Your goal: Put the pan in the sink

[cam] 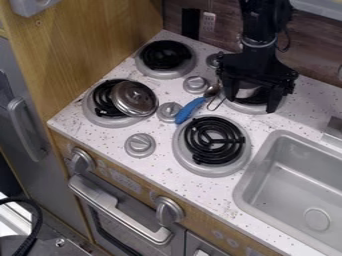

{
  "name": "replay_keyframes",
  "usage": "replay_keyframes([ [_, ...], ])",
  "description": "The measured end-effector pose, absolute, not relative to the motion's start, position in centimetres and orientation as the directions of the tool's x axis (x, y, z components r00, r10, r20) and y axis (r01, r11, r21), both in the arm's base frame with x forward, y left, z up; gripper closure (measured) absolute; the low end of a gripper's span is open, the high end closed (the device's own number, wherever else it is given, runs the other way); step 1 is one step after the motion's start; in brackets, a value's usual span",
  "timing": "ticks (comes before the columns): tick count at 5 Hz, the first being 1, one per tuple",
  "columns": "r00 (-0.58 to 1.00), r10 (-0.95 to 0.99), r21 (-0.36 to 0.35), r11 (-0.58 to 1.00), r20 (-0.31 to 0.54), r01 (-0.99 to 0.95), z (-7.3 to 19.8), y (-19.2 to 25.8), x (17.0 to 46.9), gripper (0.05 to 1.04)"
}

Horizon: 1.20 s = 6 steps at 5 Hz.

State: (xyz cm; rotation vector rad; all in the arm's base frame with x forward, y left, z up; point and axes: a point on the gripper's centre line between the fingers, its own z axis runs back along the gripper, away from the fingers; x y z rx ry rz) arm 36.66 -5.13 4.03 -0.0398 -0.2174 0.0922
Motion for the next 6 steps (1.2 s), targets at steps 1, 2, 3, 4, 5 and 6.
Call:
replay_keyframes([
  [1, 0.981, 0.093, -0.039, 0.995, 0.168, -0.088, 2.5, -5.1, 36.0, 0.083],
  [2, 0.984, 0.018, -0.015, 1.0, 0.179, -0.016, 0.6, -5.9, 38.9, 0.083],
  [3, 0.965, -0.117, -0.016, 0.992, 0.234, 0.124, 0.2, -7.0, 42.9, 0.083],
  [4, 0.931, -0.135, -0.018, 0.989, 0.34, 0.15, -0.4, -7.9, 47.1, 0.083],
  [5, 0.902, -0.168, 0.018, 0.984, 0.398, 0.175, 0.0, -7.2, 50.4, 0.083],
  [6, 0.891, -0.144, 0.069, 0.99, 0.431, 0.127, -0.3, -6.1, 52.3, 0.083],
])
